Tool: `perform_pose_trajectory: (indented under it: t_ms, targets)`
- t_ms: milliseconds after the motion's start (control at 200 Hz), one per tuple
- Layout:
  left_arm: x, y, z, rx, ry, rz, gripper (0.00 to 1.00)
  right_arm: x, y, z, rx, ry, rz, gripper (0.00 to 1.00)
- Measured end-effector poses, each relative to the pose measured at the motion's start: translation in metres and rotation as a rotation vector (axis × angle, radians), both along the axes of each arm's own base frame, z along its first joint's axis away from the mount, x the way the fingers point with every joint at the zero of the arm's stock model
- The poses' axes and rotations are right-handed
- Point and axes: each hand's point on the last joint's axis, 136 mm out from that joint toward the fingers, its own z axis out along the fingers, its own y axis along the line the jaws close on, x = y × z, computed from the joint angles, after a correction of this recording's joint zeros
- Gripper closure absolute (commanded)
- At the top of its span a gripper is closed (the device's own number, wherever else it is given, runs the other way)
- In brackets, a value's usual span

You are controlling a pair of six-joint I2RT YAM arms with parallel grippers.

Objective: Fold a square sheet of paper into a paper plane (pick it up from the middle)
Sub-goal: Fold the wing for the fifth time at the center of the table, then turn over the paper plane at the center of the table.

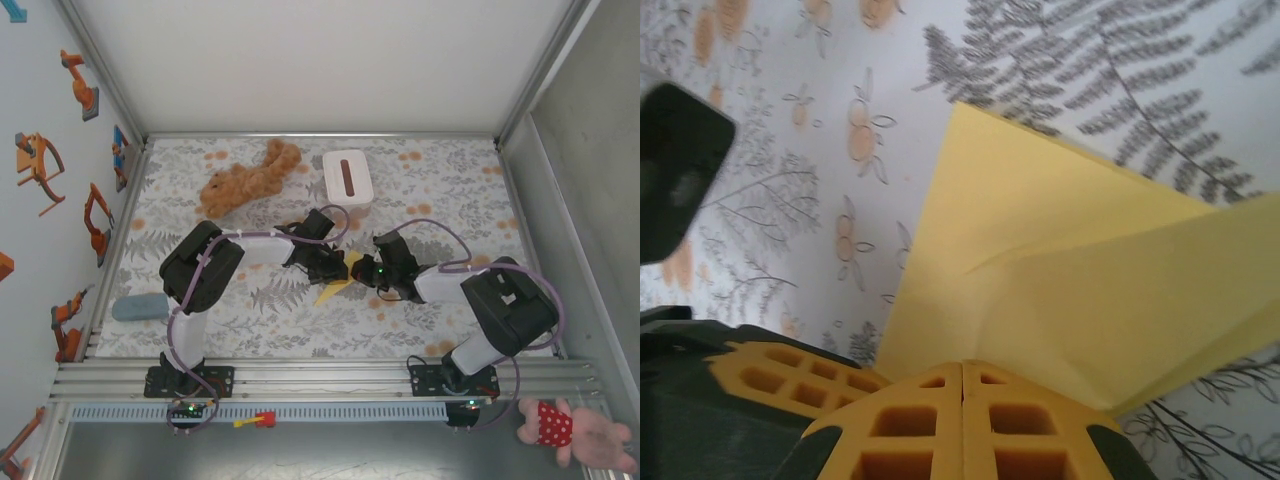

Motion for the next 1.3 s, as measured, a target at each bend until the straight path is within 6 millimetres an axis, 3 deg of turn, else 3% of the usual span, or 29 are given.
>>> perform_pose_trajectory:
  t_ms: [275,716,811,951,1042,1232,1297]
  targets:
    - [0.000,0.000,0.000,-0.010,-0.008,0.000,1.00,0.008,-0.018,-0.005,0.002,0.004,-0.035,1.00]
    - [-0.001,0.000,0.000,-0.015,-0.010,-0.001,1.00,0.051,-0.098,-0.003,-0.023,-0.024,-0.236,1.00]
    - [-0.001,0.000,0.000,-0.016,-0.010,-0.002,0.99,0.047,-0.103,0.002,-0.043,-0.020,-0.238,1.00]
    - [-0.003,0.003,0.004,-0.008,-0.004,-0.001,0.87,0.044,-0.105,0.025,-0.055,-0.049,-0.227,1.00]
    - [-0.001,0.002,0.016,-0.018,-0.014,0.005,0.76,0.042,-0.105,0.041,-0.074,-0.066,-0.219,0.99]
    - [0.018,0.009,0.077,-0.101,-0.127,0.046,0.58,0.027,-0.099,0.056,-0.149,-0.034,-0.194,0.68]
    - [0.028,0.022,0.099,-0.120,-0.181,0.082,0.53,0.020,-0.095,0.059,-0.185,-0.012,-0.178,0.63]
